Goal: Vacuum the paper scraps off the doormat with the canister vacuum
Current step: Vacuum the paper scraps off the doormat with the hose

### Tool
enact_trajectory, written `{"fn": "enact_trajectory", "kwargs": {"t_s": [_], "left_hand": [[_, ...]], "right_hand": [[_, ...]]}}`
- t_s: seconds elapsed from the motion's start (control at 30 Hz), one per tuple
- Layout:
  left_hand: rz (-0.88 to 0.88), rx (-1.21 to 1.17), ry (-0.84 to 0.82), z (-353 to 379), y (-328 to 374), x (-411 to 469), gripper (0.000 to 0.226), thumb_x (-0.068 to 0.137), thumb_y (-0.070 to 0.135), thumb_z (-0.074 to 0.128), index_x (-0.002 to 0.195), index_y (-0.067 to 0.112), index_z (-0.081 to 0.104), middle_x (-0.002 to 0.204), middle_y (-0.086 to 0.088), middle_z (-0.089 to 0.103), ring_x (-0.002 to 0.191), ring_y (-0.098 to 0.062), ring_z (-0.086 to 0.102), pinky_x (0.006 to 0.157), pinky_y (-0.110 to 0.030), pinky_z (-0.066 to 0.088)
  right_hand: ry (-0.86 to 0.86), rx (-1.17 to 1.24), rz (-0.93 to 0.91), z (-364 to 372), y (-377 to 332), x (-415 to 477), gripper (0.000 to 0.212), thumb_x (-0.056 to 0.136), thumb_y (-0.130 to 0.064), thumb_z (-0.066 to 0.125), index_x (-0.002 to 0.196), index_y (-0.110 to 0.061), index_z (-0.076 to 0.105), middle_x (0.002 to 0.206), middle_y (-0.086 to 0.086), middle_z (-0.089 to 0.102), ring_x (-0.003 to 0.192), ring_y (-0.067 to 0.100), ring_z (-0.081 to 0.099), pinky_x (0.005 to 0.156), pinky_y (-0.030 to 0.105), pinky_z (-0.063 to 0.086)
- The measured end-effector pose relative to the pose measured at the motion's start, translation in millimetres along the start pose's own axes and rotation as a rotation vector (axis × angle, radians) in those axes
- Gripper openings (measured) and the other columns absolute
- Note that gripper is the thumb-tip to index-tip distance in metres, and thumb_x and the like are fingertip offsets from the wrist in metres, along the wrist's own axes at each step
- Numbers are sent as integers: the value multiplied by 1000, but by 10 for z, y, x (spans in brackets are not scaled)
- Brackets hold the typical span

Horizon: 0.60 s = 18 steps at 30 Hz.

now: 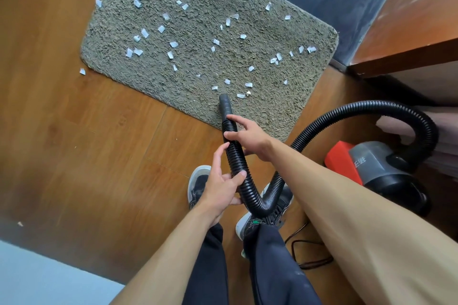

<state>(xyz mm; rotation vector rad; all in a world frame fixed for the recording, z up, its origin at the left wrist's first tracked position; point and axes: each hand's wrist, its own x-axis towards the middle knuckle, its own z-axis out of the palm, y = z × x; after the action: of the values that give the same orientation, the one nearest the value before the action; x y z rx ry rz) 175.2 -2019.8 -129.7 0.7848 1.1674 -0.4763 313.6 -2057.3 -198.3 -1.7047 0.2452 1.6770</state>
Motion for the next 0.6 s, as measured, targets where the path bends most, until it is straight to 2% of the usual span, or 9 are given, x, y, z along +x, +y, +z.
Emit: {"fn": "enact_trajectory", "kwargs": {"t_s": [0.23,0.33,0.43,0.5,0.6], "left_hand": [[32,-32,13,-131,119,94,68,98,6,58,137,56,33,89,-4,73,91,-26,70,83,-60,56],[37,-48,16,-183,110,139,68,98,5,57,136,57,34,85,-4,71,88,-27,70,82,-60,56],[40,-30,6,-182,82,142,67,98,7,57,134,59,35,87,-3,73,92,-27,69,84,-60,56],[39,-11,6,-152,80,140,67,99,8,57,134,60,35,93,-5,75,95,-26,70,82,-56,58],[37,22,-7,-88,102,162,68,99,9,57,135,61,32,100,-7,75,94,-23,70,79,-52,59]], "right_hand": [[-39,-80,-33,95,-223,137,59,94,-9,61,145,-31,43,118,10,64,86,20,66,60,35,58],[-51,-98,-34,121,-252,204,61,93,-7,61,146,-30,42,116,10,64,88,23,67,61,38,58],[-34,-88,-55,110,-204,199,59,93,-8,61,145,-29,42,105,6,63,85,23,67,65,40,59],[3,-58,-68,81,-150,184,58,93,-8,61,145,-28,43,97,3,60,79,19,65,62,37,57],[43,-26,-74,2,-107,159,58,93,-9,61,144,-28,44,100,6,60,75,17,64,53,31,54]]}}
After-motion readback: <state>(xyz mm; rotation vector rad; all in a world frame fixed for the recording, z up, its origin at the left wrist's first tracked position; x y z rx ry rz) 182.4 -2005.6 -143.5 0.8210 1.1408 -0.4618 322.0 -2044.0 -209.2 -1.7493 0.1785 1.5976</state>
